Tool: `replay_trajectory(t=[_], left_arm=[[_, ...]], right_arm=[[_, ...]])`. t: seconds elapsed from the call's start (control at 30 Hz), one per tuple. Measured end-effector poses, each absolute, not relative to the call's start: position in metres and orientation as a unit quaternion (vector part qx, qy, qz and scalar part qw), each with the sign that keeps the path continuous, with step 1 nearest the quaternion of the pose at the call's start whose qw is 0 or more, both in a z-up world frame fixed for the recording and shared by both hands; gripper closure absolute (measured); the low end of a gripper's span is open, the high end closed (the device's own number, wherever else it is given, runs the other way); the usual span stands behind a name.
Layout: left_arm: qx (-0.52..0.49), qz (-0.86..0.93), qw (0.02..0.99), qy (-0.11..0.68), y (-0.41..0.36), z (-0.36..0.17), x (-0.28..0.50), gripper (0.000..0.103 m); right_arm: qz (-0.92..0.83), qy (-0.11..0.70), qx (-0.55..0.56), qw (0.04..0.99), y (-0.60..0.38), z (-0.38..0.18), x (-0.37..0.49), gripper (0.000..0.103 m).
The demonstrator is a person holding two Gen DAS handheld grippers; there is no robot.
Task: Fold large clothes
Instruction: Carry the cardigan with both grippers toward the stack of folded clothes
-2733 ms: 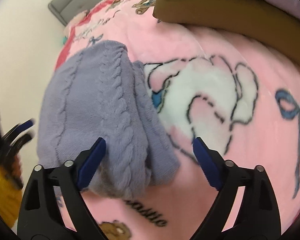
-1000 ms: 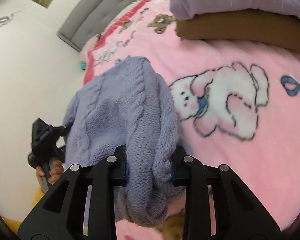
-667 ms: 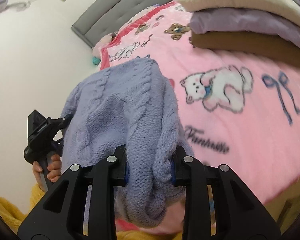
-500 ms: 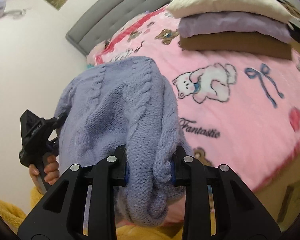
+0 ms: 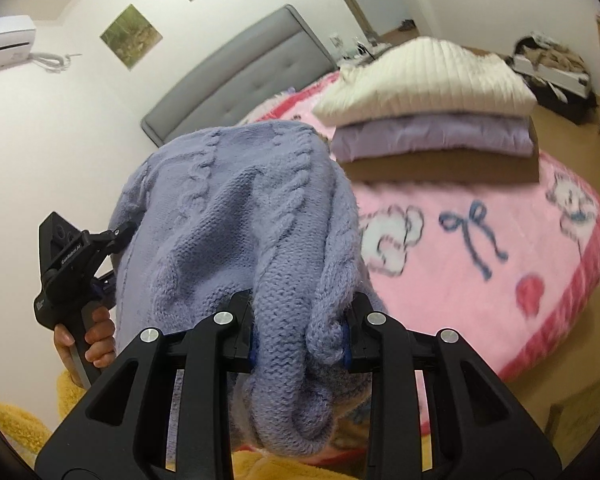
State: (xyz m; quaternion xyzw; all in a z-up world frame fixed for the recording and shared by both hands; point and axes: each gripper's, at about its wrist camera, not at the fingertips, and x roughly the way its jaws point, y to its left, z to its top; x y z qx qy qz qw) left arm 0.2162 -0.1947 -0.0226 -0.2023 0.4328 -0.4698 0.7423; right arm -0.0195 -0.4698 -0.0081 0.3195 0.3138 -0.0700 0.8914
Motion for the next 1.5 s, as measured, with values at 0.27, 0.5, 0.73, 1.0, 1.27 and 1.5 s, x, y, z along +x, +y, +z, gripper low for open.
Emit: replay_trajectory(t=[0.27,0.5,0.73,1.0,1.27,1.5], left_arm=[[-0.23,-0.425,0.76,0.435,-0.349,-0.011,0.235,0.063],[-0.245,-0.422,0.776,0.4,-0.474,0.013,0.286,0.063],[-0.276,-0.392,0.793,0.375,-0.562,0.03,0.349,0.062],[-0.285,-0.321,0.809,0.403,-0.631,-0.021,0.417,0.062],[-0.236,-0.276,0.834,0.415,-0.654,-0.095,0.446,0.058],[-0.154,-0.299,0.845,0.415,-0.662,-0.099,0.458,0.017]], right_arm=[[0.002,0.3,0.313,0.901,-0.659,0.006,0.018,0.076],[0.013,0.297,0.257,0.92,-0.796,0.052,0.091,0.076],[0.015,0.293,0.26,0.92,-0.896,0.078,0.18,0.075],[-0.02,0.333,0.286,0.898,-0.972,0.04,0.284,0.075],[-0.081,0.421,0.242,0.87,-0.994,-0.048,0.345,0.074],[-0.113,0.437,0.28,0.847,-1.018,-0.106,0.342,0.069]])
